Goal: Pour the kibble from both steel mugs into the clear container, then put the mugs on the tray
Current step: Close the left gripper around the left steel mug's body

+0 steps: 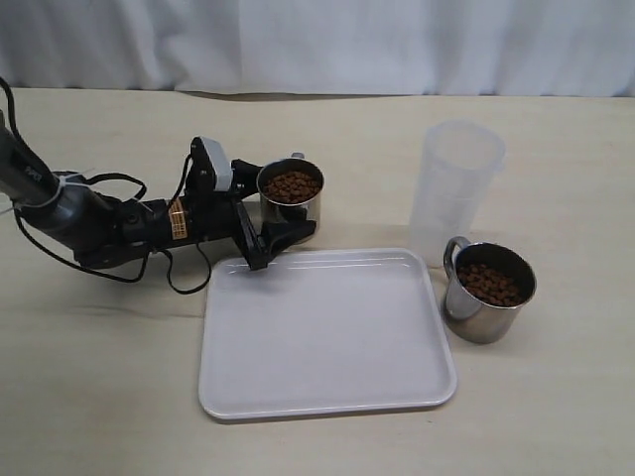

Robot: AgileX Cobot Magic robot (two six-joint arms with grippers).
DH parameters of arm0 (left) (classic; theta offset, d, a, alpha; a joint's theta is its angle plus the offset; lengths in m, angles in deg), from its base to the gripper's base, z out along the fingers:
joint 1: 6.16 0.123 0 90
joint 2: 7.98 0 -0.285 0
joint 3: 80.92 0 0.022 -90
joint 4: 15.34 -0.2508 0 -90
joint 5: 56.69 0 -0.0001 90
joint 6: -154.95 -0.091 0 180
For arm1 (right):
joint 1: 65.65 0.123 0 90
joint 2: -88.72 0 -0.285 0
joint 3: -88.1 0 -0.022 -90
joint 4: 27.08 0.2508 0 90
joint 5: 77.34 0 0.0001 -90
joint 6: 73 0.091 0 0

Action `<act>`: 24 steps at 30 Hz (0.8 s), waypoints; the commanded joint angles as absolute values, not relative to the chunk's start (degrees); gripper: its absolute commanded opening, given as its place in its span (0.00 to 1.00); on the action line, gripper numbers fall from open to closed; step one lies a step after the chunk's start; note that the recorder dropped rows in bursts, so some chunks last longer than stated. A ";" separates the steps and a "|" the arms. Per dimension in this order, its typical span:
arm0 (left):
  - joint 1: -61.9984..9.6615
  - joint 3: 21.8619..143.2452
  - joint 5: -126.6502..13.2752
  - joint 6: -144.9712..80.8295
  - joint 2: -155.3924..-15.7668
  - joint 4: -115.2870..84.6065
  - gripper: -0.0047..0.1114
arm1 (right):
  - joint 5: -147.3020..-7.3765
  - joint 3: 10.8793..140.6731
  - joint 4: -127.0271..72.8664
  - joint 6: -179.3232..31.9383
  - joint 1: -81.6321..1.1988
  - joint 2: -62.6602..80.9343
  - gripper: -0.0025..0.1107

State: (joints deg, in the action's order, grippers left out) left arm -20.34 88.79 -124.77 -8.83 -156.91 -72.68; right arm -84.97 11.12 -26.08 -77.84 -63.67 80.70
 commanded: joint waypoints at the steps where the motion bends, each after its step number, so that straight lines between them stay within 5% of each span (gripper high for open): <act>1: -21.66 88.98 -124.75 -8.95 -157.05 -68.87 0.61 | -84.90 10.88 -25.98 -77.76 -63.49 80.93 0.07; 15: -22.19 88.98 -121.85 -11.47 -157.05 -66.90 0.59 | -84.90 10.88 -25.98 -77.76 -63.49 80.93 0.07; 24: -22.06 88.98 -122.09 -11.32 -156.94 -67.01 0.05 | -84.90 10.88 -25.98 -77.76 -63.49 80.93 0.07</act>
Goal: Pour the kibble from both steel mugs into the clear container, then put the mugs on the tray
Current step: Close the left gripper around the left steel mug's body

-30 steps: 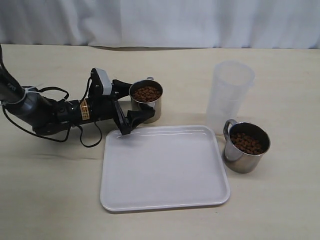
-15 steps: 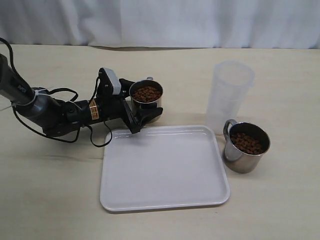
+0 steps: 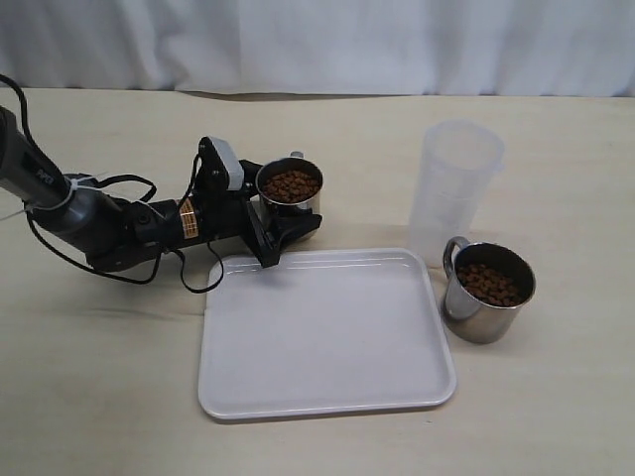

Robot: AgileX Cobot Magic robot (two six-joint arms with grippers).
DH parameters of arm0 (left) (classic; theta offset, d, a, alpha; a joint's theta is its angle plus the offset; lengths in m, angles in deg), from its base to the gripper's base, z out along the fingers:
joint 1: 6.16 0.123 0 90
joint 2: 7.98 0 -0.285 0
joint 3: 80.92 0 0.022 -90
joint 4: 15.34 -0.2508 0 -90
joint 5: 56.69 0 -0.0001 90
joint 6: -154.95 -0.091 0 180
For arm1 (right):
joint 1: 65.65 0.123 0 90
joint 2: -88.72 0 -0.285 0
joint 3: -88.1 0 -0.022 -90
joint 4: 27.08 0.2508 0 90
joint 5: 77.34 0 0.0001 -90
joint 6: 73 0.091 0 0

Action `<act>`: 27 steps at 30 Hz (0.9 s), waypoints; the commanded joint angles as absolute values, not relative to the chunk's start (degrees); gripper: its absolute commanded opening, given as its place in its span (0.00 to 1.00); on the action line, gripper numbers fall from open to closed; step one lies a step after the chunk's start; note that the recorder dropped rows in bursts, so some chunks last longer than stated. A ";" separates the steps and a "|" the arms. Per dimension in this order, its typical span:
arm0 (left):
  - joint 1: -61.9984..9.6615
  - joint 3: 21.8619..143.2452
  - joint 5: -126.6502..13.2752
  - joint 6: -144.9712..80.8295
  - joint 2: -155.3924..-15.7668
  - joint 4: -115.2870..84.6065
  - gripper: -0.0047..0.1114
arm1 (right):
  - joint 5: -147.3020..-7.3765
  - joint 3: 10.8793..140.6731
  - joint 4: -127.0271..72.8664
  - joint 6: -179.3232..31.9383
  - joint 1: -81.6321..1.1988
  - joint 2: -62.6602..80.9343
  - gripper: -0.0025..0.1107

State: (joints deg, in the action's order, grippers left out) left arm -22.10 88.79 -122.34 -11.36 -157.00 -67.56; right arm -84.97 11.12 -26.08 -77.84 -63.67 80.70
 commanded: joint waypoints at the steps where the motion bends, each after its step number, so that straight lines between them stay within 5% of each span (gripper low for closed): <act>1: -21.90 88.98 -122.09 -11.03 -156.94 -67.26 0.04 | -84.90 10.88 -25.98 -77.76 -63.49 80.93 0.07; 27: -21.90 88.98 -122.09 -9.55 -156.94 -67.04 0.04 | -84.90 10.88 -25.98 -77.76 -63.49 80.93 0.07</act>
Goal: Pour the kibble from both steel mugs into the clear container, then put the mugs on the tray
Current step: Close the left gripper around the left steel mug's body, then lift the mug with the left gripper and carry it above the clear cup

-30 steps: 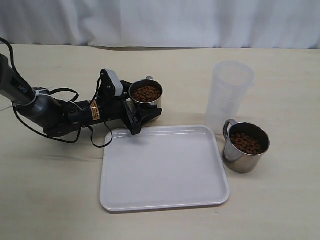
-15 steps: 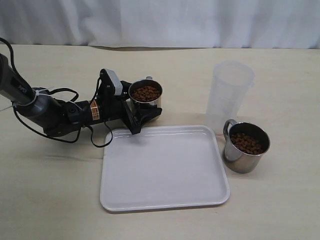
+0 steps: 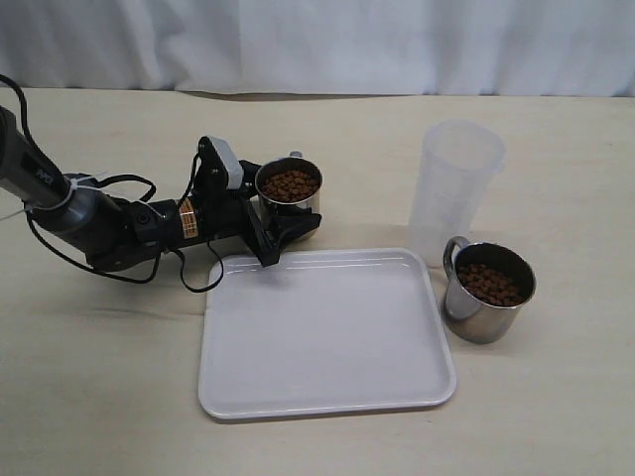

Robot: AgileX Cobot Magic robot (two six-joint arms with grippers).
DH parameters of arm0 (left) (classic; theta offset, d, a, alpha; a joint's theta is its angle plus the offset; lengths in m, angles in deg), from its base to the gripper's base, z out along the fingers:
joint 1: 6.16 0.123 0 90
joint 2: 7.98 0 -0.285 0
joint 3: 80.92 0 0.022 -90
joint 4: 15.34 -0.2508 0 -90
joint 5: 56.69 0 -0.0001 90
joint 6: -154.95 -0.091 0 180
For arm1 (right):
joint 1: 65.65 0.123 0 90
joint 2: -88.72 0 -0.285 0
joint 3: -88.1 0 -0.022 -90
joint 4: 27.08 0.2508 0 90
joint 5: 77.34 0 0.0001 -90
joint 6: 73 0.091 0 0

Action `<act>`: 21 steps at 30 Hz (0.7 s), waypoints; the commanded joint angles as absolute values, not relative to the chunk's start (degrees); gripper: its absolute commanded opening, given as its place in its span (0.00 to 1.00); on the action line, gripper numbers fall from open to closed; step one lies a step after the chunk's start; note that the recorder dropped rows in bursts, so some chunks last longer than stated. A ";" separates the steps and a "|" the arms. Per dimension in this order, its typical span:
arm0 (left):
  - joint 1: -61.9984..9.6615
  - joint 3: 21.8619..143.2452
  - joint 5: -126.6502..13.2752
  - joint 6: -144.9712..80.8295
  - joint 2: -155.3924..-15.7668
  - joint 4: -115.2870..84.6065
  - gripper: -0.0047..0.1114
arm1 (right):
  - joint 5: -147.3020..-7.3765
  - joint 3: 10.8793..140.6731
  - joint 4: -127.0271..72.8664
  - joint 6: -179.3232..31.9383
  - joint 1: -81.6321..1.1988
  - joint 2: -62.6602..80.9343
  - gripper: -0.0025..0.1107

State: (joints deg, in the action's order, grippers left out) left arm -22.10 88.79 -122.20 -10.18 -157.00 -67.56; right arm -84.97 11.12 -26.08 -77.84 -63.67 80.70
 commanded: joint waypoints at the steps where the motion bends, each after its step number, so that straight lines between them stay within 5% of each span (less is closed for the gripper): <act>1: -21.90 88.98 -122.09 -9.55 -156.94 -67.04 0.04 | -84.90 10.88 -25.98 -77.76 -63.49 80.93 0.07; 21: -14.99 88.98 -126.65 -6.63 -155.85 -70.37 0.04 | -84.90 10.88 -25.98 -77.76 -63.49 80.93 0.07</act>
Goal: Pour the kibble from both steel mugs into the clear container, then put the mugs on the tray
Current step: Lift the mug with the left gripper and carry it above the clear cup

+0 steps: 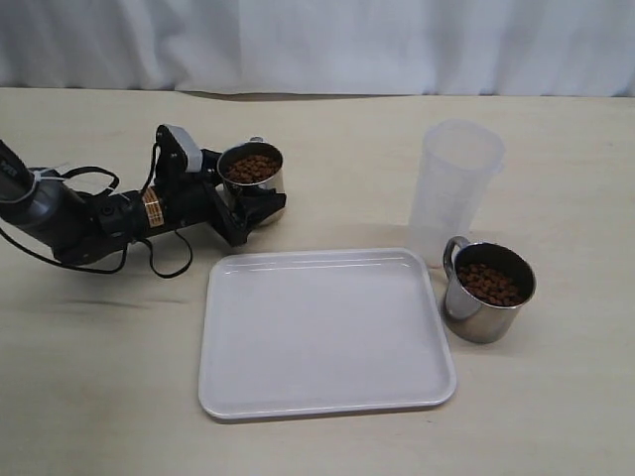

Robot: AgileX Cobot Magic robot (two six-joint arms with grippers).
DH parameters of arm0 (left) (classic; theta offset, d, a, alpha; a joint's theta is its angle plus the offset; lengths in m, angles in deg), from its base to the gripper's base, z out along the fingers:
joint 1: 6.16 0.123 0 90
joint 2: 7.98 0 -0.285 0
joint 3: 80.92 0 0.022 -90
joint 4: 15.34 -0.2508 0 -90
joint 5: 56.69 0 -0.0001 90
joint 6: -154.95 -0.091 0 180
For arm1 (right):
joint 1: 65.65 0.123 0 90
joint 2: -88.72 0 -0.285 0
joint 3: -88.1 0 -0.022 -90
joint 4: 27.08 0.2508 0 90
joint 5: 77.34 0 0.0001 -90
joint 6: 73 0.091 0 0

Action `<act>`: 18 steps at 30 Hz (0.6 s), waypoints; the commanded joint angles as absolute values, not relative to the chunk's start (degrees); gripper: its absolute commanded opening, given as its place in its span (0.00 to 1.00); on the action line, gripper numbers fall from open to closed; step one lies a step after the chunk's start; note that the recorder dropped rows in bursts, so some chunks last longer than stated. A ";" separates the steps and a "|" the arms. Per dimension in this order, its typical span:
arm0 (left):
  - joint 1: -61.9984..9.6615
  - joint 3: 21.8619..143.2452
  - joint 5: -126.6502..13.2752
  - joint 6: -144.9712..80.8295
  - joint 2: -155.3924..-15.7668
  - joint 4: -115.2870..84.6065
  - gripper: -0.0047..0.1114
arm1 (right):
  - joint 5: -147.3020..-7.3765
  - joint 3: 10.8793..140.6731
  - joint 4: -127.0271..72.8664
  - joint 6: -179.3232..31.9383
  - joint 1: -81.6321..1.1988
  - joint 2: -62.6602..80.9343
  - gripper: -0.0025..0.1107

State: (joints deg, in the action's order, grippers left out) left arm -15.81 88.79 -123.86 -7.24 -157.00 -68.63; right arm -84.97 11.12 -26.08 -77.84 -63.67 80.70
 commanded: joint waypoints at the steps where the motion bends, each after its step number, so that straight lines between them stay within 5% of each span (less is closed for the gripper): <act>1: -14.87 88.98 -126.65 -6.63 -155.32 -71.26 0.04 | -84.90 10.88 -25.98 -77.76 -63.49 80.93 0.07; 9: -14.77 88.98 -124.41 0.71 -146.96 -74.30 0.04 | -84.90 10.88 -25.98 -77.76 -63.49 80.93 0.07; 18: -18.67 88.98 -101.62 3.86 -132.05 -76.71 0.04 | -84.90 10.88 -25.98 -77.76 -63.49 80.93 0.07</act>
